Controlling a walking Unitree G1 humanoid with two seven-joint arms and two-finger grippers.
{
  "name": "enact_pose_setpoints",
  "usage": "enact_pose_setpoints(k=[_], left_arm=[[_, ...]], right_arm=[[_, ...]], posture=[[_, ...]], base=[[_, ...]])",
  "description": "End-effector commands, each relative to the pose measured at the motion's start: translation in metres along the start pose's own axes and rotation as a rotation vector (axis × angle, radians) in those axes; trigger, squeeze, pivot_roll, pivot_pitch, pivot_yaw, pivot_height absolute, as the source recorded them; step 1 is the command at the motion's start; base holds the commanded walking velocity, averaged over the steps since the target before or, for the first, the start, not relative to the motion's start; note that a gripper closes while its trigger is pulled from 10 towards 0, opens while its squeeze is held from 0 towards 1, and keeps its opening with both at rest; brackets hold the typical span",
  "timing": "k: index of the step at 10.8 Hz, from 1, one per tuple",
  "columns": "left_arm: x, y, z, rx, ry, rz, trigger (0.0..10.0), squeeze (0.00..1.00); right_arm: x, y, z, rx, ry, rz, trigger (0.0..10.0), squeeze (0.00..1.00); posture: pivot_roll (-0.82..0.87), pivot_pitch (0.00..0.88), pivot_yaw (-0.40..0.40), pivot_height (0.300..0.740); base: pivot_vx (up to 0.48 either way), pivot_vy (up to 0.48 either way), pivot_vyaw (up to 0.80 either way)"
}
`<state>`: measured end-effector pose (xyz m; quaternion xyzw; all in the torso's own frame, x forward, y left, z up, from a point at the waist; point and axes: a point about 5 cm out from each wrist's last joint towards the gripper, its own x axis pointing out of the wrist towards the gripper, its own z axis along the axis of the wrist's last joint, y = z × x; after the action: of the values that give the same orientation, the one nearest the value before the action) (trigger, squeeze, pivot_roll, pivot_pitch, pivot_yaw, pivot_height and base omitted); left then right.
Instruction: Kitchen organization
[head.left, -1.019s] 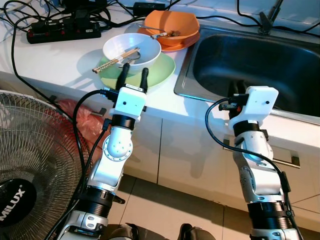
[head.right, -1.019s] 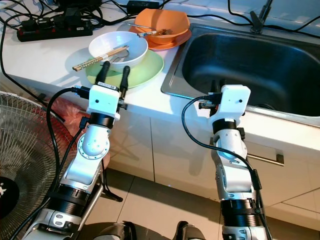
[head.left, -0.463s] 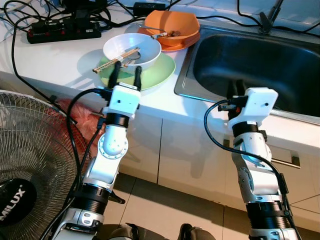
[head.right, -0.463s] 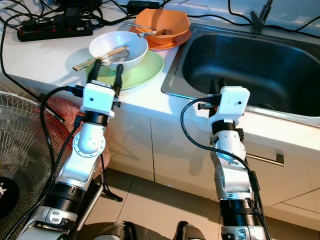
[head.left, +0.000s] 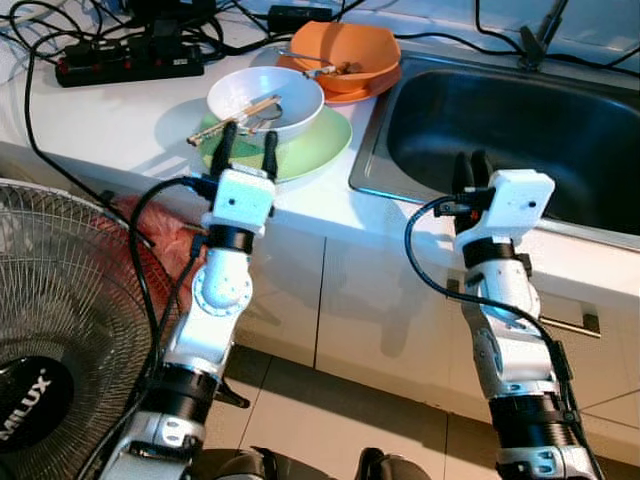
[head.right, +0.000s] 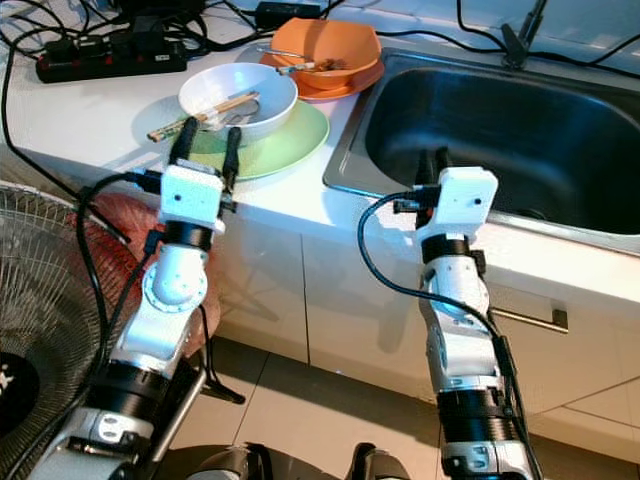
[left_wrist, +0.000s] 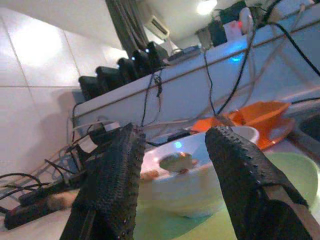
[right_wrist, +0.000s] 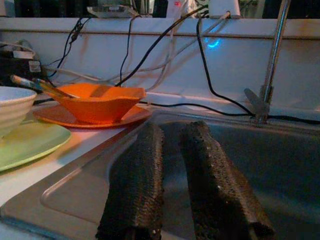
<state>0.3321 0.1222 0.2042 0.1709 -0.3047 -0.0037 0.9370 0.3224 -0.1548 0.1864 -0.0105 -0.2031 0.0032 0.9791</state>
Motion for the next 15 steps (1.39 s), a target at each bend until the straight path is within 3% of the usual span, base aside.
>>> enact_pose_setpoints(k=[1,7,15], left_arm=[[0.001,0.005,-0.001,-0.002,-0.006,0.018,10.0,0.0],[-0.009,0.015,-0.014,0.044,0.02,-0.044,10.0,0.0],[-0.001,0.016,-0.015,0.037,0.0,-0.137,10.0,0.0]], right_arm=[[0.002,-0.003,0.001,-0.012,-0.011,-0.005,10.0,0.0],[0.007,-0.004,-0.001,-0.091,-0.029,0.104,10.0,0.0],[0.013,-0.002,0.002,-0.134,-0.063,0.161,10.0,0.0]], posture=[[0.0,0.129,-0.017,0.74],[0.01,0.13,-0.016,0.74],[0.01,0.127,-0.012,0.74]], base=[[0.0,0.0,0.0],[0.0,0.0,0.0],[0.0,0.0,0.0]])
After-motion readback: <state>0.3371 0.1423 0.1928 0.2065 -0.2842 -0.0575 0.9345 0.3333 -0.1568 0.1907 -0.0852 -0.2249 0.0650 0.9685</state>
